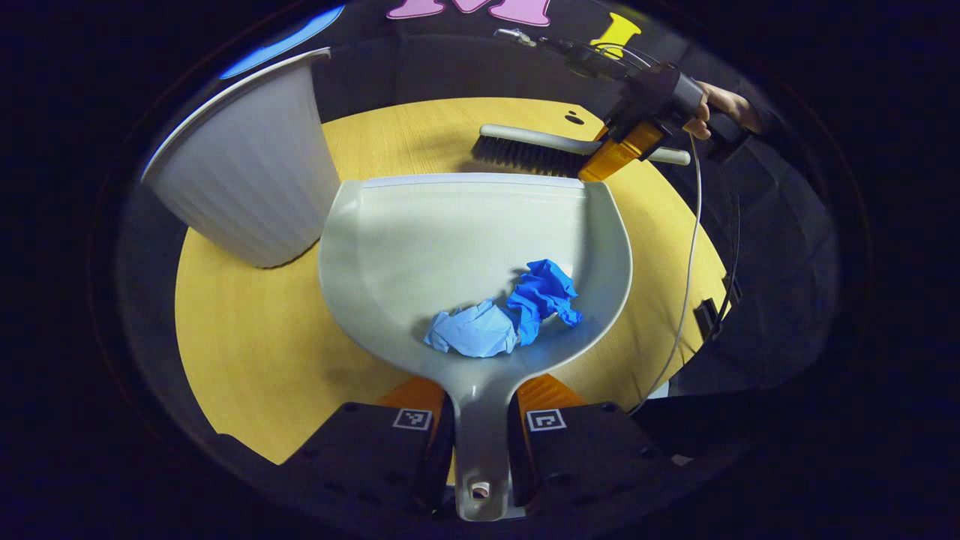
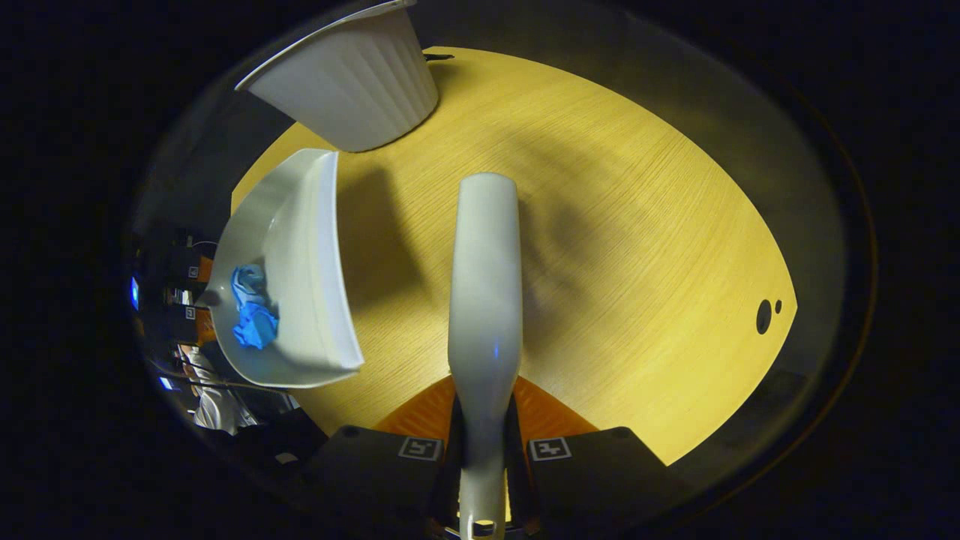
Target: Pick up the small broom and dustpan from the desktop, sweep the trash into the dustpan with the broom, and then empty the trash into the garbage bin.
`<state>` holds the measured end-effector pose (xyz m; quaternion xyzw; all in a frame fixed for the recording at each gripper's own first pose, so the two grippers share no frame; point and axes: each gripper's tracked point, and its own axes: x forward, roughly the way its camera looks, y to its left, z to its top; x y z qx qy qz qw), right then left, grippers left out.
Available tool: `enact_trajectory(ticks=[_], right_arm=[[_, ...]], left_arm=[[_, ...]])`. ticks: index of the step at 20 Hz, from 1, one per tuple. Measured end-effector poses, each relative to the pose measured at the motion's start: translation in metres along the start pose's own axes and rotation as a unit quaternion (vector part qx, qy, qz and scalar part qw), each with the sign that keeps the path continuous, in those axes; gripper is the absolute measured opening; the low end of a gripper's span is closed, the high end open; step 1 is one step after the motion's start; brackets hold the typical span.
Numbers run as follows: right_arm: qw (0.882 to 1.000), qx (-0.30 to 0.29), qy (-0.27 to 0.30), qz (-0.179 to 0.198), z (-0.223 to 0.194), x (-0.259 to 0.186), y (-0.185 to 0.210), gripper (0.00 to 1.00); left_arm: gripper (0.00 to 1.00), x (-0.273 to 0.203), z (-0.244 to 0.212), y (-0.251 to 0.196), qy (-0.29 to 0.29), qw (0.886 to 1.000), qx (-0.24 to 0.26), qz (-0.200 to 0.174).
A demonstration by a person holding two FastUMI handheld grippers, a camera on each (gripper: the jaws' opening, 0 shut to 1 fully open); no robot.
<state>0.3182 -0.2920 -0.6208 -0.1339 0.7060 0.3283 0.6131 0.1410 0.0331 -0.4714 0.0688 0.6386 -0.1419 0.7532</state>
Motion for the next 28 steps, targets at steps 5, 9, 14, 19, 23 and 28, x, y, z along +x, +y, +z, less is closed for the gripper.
enact_trajectory(ticks=[5, 9, 14, 19, 23, 28], right_arm=[[1.0, 0.004, -0.016, 0.0, -0.033, 0.048, -0.057, 0.28], [1.0, 0.01, -0.029, 0.004, -0.046, 0.02, -0.058, 0.28], [0.999, 0.003, -0.041, 0.007, -0.051, 0.018, -0.053, 0.28], [0.999, 0.018, -0.039, 0.01, -0.077, 0.022, -0.062, 0.28], [0.999, 0.013, -0.042, 0.017, -0.091, 0.022, -0.054, 0.28], [0.999, 0.007, -0.039, 0.029, -0.102, 0.024, -0.041, 0.28]], left_arm=[[0.29, 0.003, 0.006, 0.004, -0.025, 0.998, 0.018, 0.046], [0.3, -0.005, 0.015, -0.004, -0.07, 0.994, -0.047, 0.072], [0.29, 0.007, 0.028, 0.009, -0.078, 0.986, -0.057, 0.139], [0.29, 0.084, 0.064, 0.016, -0.043, 0.978, -0.034, 0.2], [0.29, 0.145, 0.055, -0.008, 0.011, 0.972, 0.017, 0.233], [0.29, 0.187, 0.088, -0.019, 0.113, 0.961, 0.074, 0.243]])
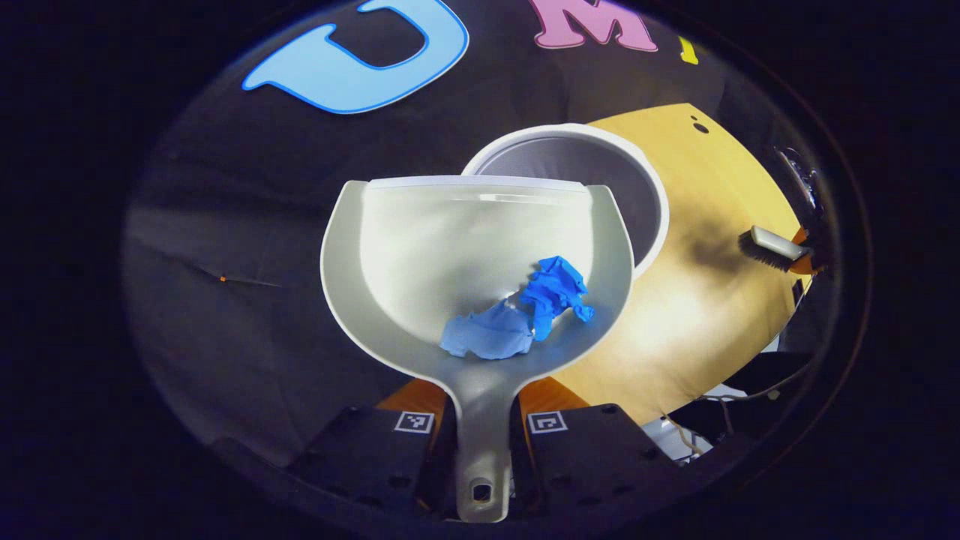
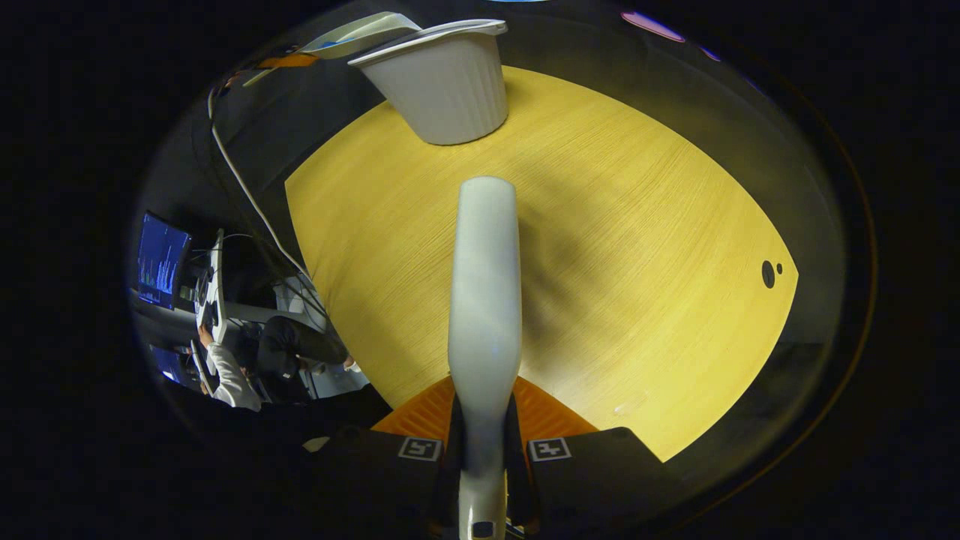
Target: Pick up the small broom and dustpan from the desktop, sweep the trash into the dustpan with the broom, and then empty the trash into the garbage bin.
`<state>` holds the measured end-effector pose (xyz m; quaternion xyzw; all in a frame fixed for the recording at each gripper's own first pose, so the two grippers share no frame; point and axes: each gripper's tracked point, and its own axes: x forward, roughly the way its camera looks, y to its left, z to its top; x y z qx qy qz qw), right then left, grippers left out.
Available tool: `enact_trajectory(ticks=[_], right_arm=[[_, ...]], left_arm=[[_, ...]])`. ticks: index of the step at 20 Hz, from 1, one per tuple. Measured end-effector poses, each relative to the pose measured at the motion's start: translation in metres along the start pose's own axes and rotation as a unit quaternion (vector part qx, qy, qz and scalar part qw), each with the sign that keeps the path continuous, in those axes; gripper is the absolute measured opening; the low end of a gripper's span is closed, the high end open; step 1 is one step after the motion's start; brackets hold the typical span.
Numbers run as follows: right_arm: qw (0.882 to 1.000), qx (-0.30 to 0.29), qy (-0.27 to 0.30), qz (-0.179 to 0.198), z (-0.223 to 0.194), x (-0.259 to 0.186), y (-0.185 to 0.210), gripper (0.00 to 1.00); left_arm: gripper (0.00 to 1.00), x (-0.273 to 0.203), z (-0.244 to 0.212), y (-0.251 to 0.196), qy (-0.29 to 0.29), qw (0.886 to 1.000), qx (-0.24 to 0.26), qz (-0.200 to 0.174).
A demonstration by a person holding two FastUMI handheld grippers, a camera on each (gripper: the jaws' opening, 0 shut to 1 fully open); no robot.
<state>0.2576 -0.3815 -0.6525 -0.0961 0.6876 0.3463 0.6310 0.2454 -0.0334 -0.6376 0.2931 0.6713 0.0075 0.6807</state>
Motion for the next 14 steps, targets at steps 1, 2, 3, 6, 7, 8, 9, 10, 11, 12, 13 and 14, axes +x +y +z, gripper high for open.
enact_trajectory(ticks=[1, 2, 3, 6, 7, 8, 9, 10, 11, 12, 13, 14], right_arm=[[1.0, 0.0, -0.004, 0.001, 0.001, 0.002, 0.002, 0.28], [1.0, 0.002, -0.007, 0.003, 0.002, 0.004, 0.004, 0.28], [1.0, 0.007, -0.009, 0.007, 0.003, 0.005, 0.007, 0.24], [1.0, 0.008, -0.009, 0.009, 0.0, 0.006, 0.008, 0.28], [1.0, 0.007, -0.009, 0.008, -0.001, 0.005, 0.006, 0.28], [1.0, 0.011, -0.01, 0.01, -0.001, 0.005, 0.006, 0.28], [1.0, 0.016, -0.009, 0.012, -0.001, 0.005, 0.006, 0.28], [1.0, 0.019, -0.01, 0.011, -0.001, 0.005, 0.005, 0.31], [1.0, 0.022, -0.01, 0.01, -0.002, 0.005, 0.004, 0.28], [1.0, 0.023, -0.01, 0.01, -0.002, 0.005, 0.003, 0.28], [1.0, 0.025, -0.01, 0.009, -0.003, 0.005, 0.001, 0.28], [1.0, 0.028, -0.01, 0.009, -0.003, 0.005, -0.001, 0.28]], left_arm=[[0.29, 0.004, 0.009, -0.002, 0.002, 1.0, 0.006, 0.01], [0.29, 0.006, 0.014, -0.008, 0.006, 1.0, 0.014, 0.017], [0.29, 0.01, 0.019, -0.014, 0.015, 0.999, 0.023, 0.023], [0.29, 0.013, 0.028, -0.014, 0.039, 0.997, 0.06, 0.027], [0.29, 0.017, 0.032, -0.018, 0.043, 0.997, 0.066, 0.025], [0.29, 0.018, 0.037, -0.018, 0.05, 0.996, 0.073, 0.024], [0.29, 0.019, 0.041, -0.017, 0.057, 0.994, 0.086, 0.025], [0.29, 0.018, 0.042, -0.016, 0.067, 0.992, 0.104, 0.032], [0.29, 0.02, 0.044, -0.014, 0.077, 0.989, 0.12, 0.043], [0.29, 0.018, 0.046, -0.01, 0.086, 0.986, 0.136, 0.054], [0.29, 0.016, 0.046, -0.005, 0.095, 0.982, 0.148, 0.067], [0.29, 0.015, 0.047, -0.002, 0.103, 0.979, 0.159, 0.078]])
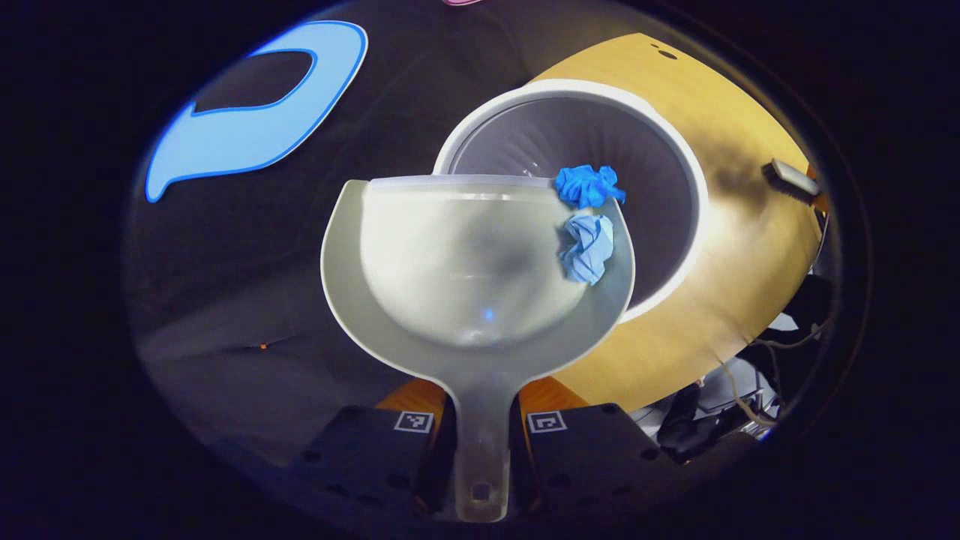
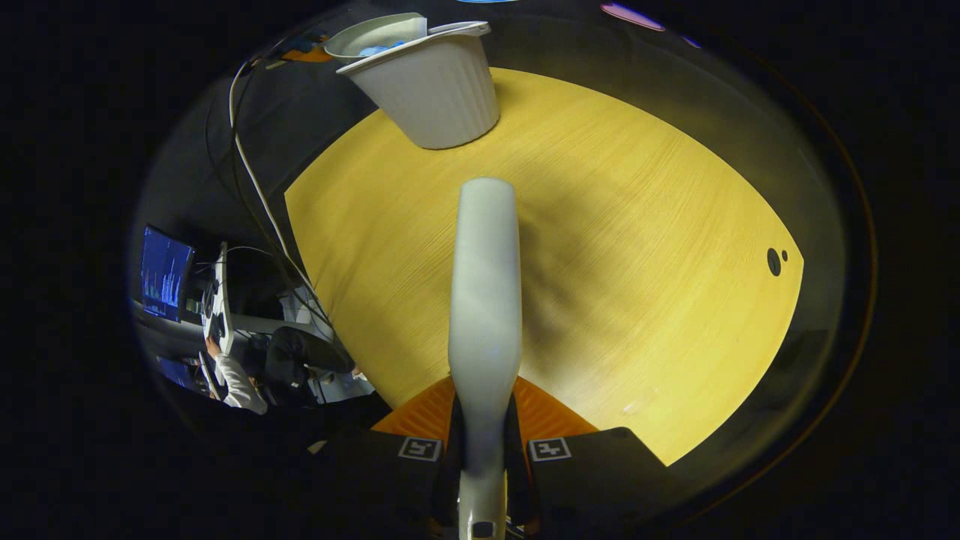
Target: Pick up the small broom and dustpan from the desktop, sweep the trash into the dustpan with the broom, and then empty the trash into the garbage bin.
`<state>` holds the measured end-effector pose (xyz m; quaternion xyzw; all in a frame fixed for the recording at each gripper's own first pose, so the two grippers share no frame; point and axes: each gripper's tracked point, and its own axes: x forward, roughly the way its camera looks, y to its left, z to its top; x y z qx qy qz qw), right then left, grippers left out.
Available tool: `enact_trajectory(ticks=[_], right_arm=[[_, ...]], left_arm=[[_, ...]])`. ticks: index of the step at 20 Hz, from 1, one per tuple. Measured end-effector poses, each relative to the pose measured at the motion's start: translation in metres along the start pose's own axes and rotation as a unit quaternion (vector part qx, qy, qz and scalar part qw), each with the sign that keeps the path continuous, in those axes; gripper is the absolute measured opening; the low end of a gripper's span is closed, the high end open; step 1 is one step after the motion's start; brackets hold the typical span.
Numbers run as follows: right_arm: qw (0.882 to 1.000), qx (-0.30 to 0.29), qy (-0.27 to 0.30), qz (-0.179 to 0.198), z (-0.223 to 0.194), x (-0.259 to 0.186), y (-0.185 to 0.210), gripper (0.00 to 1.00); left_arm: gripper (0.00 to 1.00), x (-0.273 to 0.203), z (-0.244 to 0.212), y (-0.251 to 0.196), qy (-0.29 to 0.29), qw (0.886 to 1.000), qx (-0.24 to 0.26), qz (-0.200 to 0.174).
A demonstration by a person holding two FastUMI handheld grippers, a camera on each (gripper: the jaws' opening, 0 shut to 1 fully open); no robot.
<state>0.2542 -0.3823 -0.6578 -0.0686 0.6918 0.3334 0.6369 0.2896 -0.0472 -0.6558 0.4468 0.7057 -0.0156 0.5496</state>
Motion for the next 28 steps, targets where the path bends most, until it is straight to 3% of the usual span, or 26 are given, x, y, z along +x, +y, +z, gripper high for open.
enact_trajectory(ticks=[4, 7, 9, 10, 12, 17, 19, 20, 23, 27, 28], right_arm=[[1.0, 0.003, -0.002, 0.002, 0.002, 0.001, -0.003, 0.28], [1.0, 0.004, -0.005, 0.006, 0.006, 0.003, -0.003, 0.28], [1.0, 0.007, -0.007, 0.008, 0.008, 0.003, -0.004, 0.32], [1.0, 0.009, -0.006, 0.009, 0.009, 0.003, -0.005, 0.28], [1.0, 0.011, -0.005, 0.006, 0.008, 0.003, -0.009, 0.32], [0.999, 0.035, -0.01, -0.012, 0.009, 0.0, -0.025, 0.28], [0.998, 0.05, -0.011, -0.021, 0.007, -0.002, -0.031, 0.24], [0.998, 0.056, -0.014, -0.026, 0.007, -0.003, -0.034, 0.28], [0.997, 0.071, -0.023, -0.036, 0.006, -0.009, -0.035, 0.28], [0.993, 0.097, -0.04, -0.057, 0.001, -0.02, -0.039, 0.28], [0.991, 0.105, -0.047, -0.061, -0.001, -0.023, -0.039, 0.24]], left_arm=[[0.29, -0.007, 0.004, 0.011, 0.022, 0.996, 0.065, 0.054], [0.29, -0.009, 0.006, 0.013, 0.025, 0.995, 0.074, 0.064], [0.29, -0.01, 0.011, 0.011, 0.006, 0.996, 0.057, 0.07], [0.29, -0.011, 0.012, 0.007, -0.006, 0.997, 0.038, 0.064], [0.29, -0.01, 0.01, 0.003, -0.038, 0.998, -0.001, 0.045], [0.29, 0.003, 0.007, -0.013, -0.122, 0.989, -0.078, 0.037], [0.29, 0.009, 0.008, -0.021, -0.163, 0.978, -0.126, 0.016], [0.29, 0.015, 0.008, -0.027, -0.179, 0.973, -0.145, 0.004], [0.29, 0.025, 0.013, -0.042, -0.222, 0.955, -0.198, -0.024], [0.28, 0.017, 0.031, -0.097, -0.288, 0.907, -0.291, -0.096], [0.29, 0.012, 0.036, -0.112, -0.3, 0.896, -0.308, -0.112]])
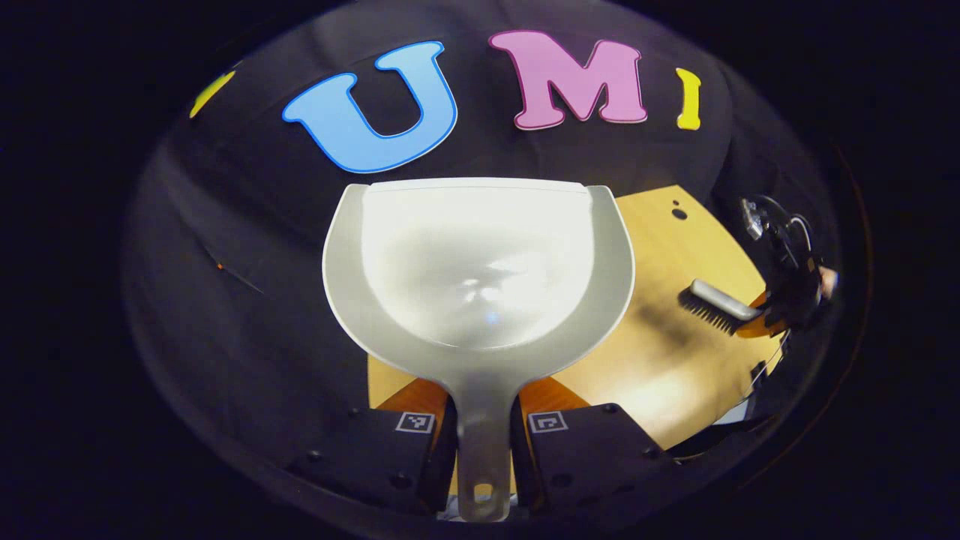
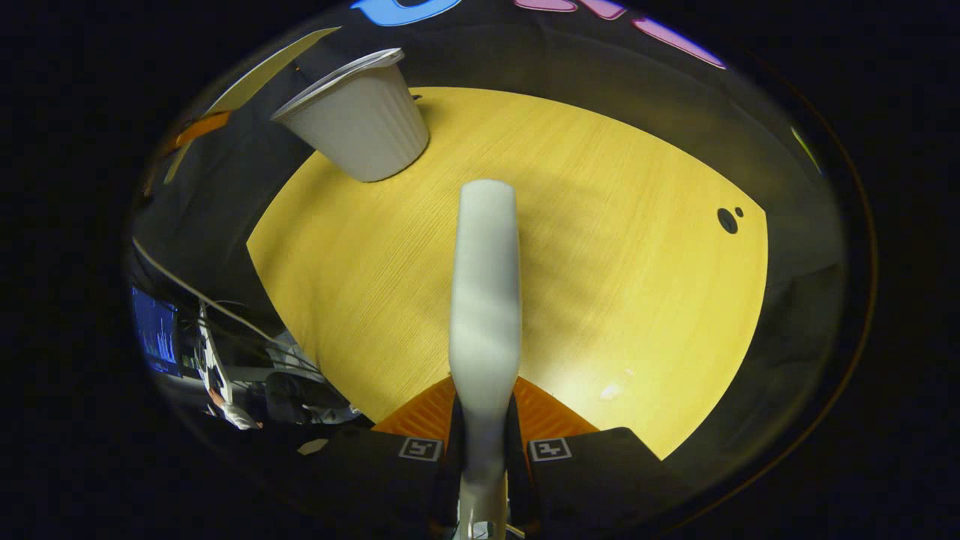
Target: Pick up the small broom and dustpan from the desktop, sweep the trash into the dustpan with the broom, and then empty the trash into the garbage bin.
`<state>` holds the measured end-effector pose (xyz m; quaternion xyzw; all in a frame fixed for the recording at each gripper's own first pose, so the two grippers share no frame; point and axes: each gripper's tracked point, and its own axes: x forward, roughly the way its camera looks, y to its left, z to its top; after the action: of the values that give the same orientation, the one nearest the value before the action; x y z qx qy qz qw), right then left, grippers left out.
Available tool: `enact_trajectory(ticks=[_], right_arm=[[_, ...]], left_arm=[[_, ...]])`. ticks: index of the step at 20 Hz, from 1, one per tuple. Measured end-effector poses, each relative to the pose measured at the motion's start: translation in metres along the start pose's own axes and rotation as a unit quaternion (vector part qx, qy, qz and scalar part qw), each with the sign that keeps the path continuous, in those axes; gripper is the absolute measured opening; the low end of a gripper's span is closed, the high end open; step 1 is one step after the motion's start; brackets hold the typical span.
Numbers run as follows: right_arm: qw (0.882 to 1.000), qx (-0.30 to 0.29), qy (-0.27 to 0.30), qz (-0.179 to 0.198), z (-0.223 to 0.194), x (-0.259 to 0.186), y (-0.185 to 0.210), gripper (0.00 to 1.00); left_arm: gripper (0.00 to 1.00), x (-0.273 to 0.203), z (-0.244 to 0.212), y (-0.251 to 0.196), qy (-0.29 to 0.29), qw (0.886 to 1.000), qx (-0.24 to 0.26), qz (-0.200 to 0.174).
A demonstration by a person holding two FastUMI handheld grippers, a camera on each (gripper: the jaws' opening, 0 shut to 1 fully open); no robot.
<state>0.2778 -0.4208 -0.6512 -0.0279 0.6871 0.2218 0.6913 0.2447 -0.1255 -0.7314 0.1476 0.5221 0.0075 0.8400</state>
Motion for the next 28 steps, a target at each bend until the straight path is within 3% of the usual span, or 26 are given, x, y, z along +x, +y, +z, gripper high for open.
enact_trajectory(ticks=[4, 7, 8, 10, 12, 14, 15, 19, 21, 22, 23, 27, 28], right_arm=[[0.999, 0.036, -0.022, -0.025, -0.009, -0.005, -0.01, 0.28], [0.997, 0.064, -0.026, -0.044, -0.021, -0.001, -0.01, 0.28], [0.996, 0.071, -0.026, -0.048, -0.025, 0.003, -0.008, 0.24], [0.995, 0.075, -0.022, -0.067, -0.036, 0.01, -0.009, 0.32], [0.992, 0.08, -0.023, -0.092, -0.045, 0.019, -0.009, 0.24], [0.989, 0.09, -0.03, -0.117, -0.05, 0.03, -0.006, 0.24], [0.988, 0.091, -0.025, -0.12, -0.056, 0.036, -0.003, 0.28], [0.984, 0.141, -0.007, -0.109, -0.062, 0.071, 0.018, 0.28], [0.979, 0.145, 0.02, -0.14, -0.07, 0.081, 0.016, 0.28], [0.978, 0.148, 0.026, -0.147, -0.07, 0.082, 0.018, 0.24], [0.976, 0.158, 0.032, -0.146, -0.072, 0.082, 0.018, 0.28], [0.973, 0.176, 0.029, -0.145, -0.069, 0.079, 0.017, 0.24], [0.973, 0.179, 0.032, -0.145, -0.069, 0.078, 0.018, 0.28]], left_arm=[[0.29, 0.001, -0.021, -0.05, -0.012, 0.999, -0.016, -0.027], [0.29, 0.003, -0.03, -0.078, -0.021, 0.998, -0.017, -0.054], [0.29, 0.006, -0.031, -0.092, -0.022, 0.997, -0.019, -0.07], [0.29, 0.017, -0.036, -0.113, -0.022, 0.996, -0.03, -0.086], [0.29, 0.03, -0.045, -0.125, -0.024, 0.995, -0.043, -0.089], [0.29, 0.047, -0.06, -0.138, 0.001, 0.994, -0.044, -0.097], [0.29, 0.052, -0.067, -0.143, 0.019, 0.994, -0.042, -0.101], [0.29, 0.071, -0.085, -0.147, 0.058, 0.993, -0.048, -0.091], [0.29, 0.074, -0.101, -0.151, 0.104, 0.99, -0.052, -0.076], [0.29, 0.072, -0.107, -0.152, 0.12, 0.988, -0.055, -0.075], [0.3, 0.072, -0.114, -0.153, 0.139, 0.986, -0.057, -0.074], [0.29, 0.067, -0.133, -0.162, 0.192, 0.973, -0.084, -0.093], [0.29, 0.066, -0.136, -0.162, 0.197, 0.972, -0.087, -0.094]])
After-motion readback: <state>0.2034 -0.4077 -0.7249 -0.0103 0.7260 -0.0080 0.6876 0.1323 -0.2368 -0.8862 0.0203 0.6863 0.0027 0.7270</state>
